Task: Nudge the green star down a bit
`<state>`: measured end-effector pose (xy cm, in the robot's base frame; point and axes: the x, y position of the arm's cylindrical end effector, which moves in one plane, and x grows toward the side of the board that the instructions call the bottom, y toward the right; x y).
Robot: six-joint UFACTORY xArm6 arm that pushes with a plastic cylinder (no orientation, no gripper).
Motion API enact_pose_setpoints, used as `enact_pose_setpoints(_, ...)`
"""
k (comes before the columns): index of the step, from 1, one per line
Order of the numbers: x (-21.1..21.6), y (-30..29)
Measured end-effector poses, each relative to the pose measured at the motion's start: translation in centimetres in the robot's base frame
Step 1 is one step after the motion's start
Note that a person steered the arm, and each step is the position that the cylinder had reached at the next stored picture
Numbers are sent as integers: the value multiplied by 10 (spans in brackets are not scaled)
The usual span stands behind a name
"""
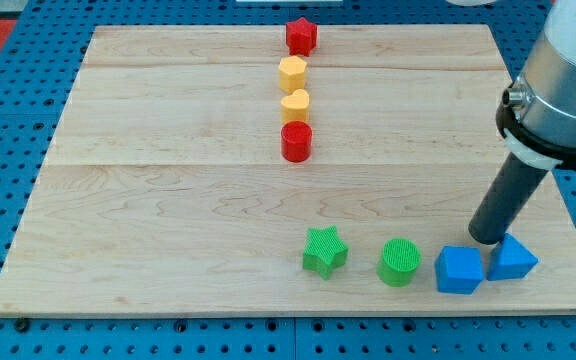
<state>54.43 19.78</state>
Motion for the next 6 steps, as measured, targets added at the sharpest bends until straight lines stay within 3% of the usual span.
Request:
enact_pose_setpoints(1, 5, -22)
enact_pose_setpoints(2, -33, -99)
enact_pose_setpoints(3, -11, -147)
enact_pose_setpoints(4, 4, -155)
enact_pose_setpoints(6, -17, -152)
